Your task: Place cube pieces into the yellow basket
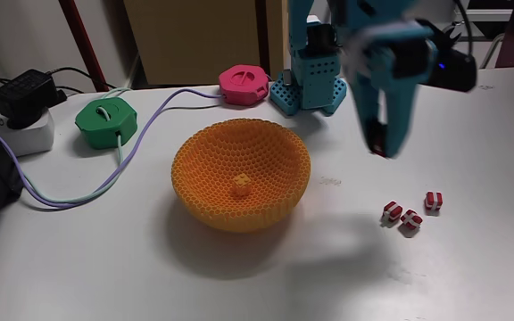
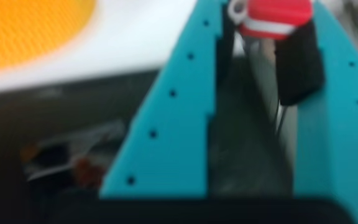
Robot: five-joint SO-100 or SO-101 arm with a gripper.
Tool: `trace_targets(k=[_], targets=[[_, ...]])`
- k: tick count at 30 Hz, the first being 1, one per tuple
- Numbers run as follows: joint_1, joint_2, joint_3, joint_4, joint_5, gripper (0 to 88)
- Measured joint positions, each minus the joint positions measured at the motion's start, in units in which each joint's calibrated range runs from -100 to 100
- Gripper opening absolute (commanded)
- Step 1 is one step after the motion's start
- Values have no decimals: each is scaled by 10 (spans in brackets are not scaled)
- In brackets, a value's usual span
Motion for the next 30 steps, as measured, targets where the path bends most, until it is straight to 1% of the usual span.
trace_targets(k=[2, 4, 5, 6, 8, 10, 14, 16, 20, 22, 25, 28, 30], targets=[[79, -5, 22, 3, 26, 0], [156, -6, 77, -19, 51, 0], [186, -7, 111, -26, 66, 19], [208, -9, 146, -39, 82, 65], [237, -11, 202, -54, 106, 180], [256, -12, 232, -54, 117, 254], [256, -19, 233, -54, 122, 309], [230, -21, 220, -43, 117, 326], [137, -23, 193, -22, 95, 264], [76, -24, 191, -14, 81, 270], [-33, -24, 213, -33, 46, 262], [-141, -14, 248, -68, 11, 230], [-185, 17, 259, -95, -9, 219]])
